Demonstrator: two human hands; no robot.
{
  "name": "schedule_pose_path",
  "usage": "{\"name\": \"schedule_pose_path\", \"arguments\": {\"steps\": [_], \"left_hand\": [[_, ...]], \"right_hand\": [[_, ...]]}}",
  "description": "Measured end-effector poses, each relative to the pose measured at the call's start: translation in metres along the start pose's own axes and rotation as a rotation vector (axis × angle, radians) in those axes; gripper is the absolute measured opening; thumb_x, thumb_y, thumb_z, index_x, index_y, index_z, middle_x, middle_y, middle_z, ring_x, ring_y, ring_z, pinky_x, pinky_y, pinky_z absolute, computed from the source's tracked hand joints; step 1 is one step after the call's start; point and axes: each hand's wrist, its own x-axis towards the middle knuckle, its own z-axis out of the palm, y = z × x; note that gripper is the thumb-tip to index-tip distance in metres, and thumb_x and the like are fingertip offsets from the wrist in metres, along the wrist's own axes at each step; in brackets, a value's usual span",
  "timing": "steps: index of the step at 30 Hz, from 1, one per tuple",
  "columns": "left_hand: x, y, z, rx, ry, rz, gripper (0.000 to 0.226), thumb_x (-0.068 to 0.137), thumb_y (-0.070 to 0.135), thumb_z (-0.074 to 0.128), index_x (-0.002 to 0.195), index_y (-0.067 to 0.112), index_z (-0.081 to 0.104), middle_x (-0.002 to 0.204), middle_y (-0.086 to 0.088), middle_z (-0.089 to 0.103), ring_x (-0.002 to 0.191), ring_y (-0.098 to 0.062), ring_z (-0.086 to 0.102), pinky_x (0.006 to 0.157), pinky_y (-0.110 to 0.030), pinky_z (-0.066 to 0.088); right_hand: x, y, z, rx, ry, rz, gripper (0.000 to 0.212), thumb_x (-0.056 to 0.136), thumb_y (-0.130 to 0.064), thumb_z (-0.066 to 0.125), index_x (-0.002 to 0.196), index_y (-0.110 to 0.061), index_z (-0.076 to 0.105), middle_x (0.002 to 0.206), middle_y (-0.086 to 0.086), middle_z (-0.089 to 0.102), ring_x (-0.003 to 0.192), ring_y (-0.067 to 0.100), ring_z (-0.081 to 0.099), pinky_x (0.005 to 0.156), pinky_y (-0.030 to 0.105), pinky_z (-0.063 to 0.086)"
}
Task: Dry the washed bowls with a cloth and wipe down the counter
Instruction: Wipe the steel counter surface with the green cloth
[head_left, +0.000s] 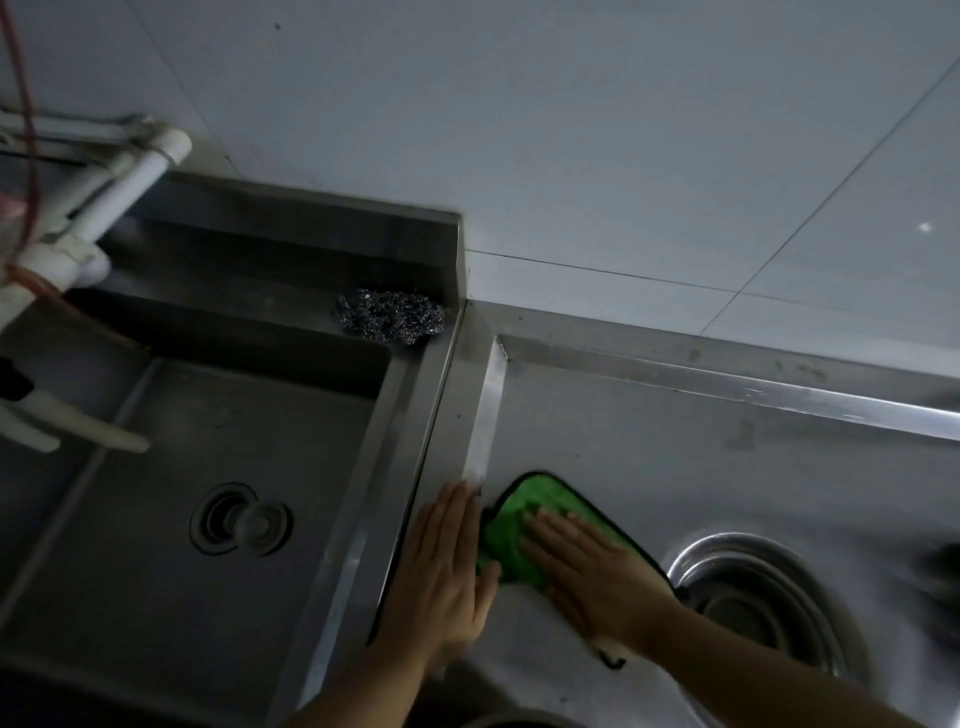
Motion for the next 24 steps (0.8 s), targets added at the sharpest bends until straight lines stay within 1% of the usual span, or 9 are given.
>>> {"name": "schedule_pose_path", "arguments": {"steps": [4,5,8,12,15,18,20,22,24], "left_hand": [[0.000,0.001,0.004,0.059,0.040,0.010,0.072,0.099,0.048,0.042,0.149,-0.003,0.038,0.161,-0.019,0.028,0.150,-0.035,0.025,0.115,-0.051,0.030],[0.000,0.001,0.005,0.071,0.045,0.015,0.072,0.098,0.048,0.045,0.149,-0.003,0.038,0.161,-0.020,0.028,0.150,-0.036,0.025,0.115,-0.051,0.030],[0.002,0.002,0.004,0.092,0.043,0.034,0.074,0.096,0.048,0.050,0.149,-0.001,0.038,0.162,-0.019,0.026,0.150,-0.037,0.024,0.116,-0.051,0.029],[0.004,0.002,0.003,0.125,0.002,0.038,0.072,0.099,0.051,0.040,0.150,0.001,0.037,0.163,-0.019,0.021,0.150,-0.038,0.022,0.115,-0.051,0.026],[0.004,0.003,0.004,0.119,0.001,0.043,0.066,0.100,0.050,0.041,0.146,0.003,0.047,0.162,-0.020,0.025,0.149,-0.039,0.024,0.113,-0.052,0.029],[0.003,0.002,0.005,0.101,0.034,0.051,0.056,0.096,0.047,0.051,0.131,0.005,0.063,0.156,-0.022,0.036,0.146,-0.041,0.031,0.108,-0.055,0.039],[0.002,0.002,0.007,0.096,0.027,0.037,0.053,0.094,0.047,0.054,0.126,0.007,0.067,0.155,-0.022,0.038,0.145,-0.041,0.033,0.108,-0.055,0.038],[0.001,0.003,0.006,0.098,0.011,0.034,0.052,0.092,0.049,0.057,0.125,0.010,0.067,0.157,-0.020,0.037,0.146,-0.039,0.033,0.110,-0.053,0.034],[0.001,0.003,0.006,0.083,0.024,0.041,0.047,0.090,0.049,0.059,0.121,0.014,0.068,0.158,-0.018,0.036,0.146,-0.038,0.033,0.110,-0.052,0.033]], "right_hand": [[0.055,0.028,-0.017,0.071,-0.006,0.291,0.058,0.105,-0.045,0.023,0.157,-0.020,0.028,0.164,0.003,0.019,0.152,0.023,0.018,0.120,0.042,0.017],[0.071,0.035,-0.023,0.070,-0.004,0.341,0.060,0.105,-0.046,0.016,0.158,-0.019,0.024,0.165,0.002,0.013,0.153,0.022,0.014,0.120,0.041,0.013],[0.123,0.050,-0.033,0.111,0.033,0.504,0.065,0.100,-0.049,-0.001,0.159,-0.021,0.002,0.164,-0.002,-0.009,0.152,0.017,-0.013,0.123,0.037,-0.004],[0.178,0.042,-0.038,0.174,0.062,0.564,0.062,0.105,-0.044,0.004,0.158,-0.015,-0.005,0.165,0.000,-0.014,0.150,0.017,-0.021,0.124,0.037,-0.007],[0.182,0.034,-0.038,0.239,0.089,0.449,0.061,0.105,-0.044,0.006,0.158,-0.015,-0.007,0.165,-0.002,-0.015,0.151,0.012,-0.019,0.125,0.034,-0.003],[0.156,0.020,-0.030,0.268,0.118,0.184,0.059,0.105,-0.043,0.016,0.159,-0.019,0.010,0.165,-0.007,-0.005,0.153,0.012,-0.010,0.125,0.036,0.007],[0.144,0.015,-0.023,0.225,0.099,0.071,0.056,0.107,-0.040,0.022,0.159,-0.019,0.017,0.166,-0.005,0.004,0.153,0.014,-0.004,0.124,0.038,0.008],[0.141,0.019,-0.022,0.162,0.049,0.003,0.056,0.108,-0.041,0.023,0.159,-0.021,0.014,0.166,-0.003,0.004,0.153,0.015,-0.004,0.123,0.040,0.004],[0.152,0.035,-0.026,0.121,0.019,-0.035,0.056,0.108,-0.044,0.019,0.159,-0.026,0.004,0.166,-0.005,-0.005,0.153,0.014,-0.012,0.123,0.040,-0.004]]}}
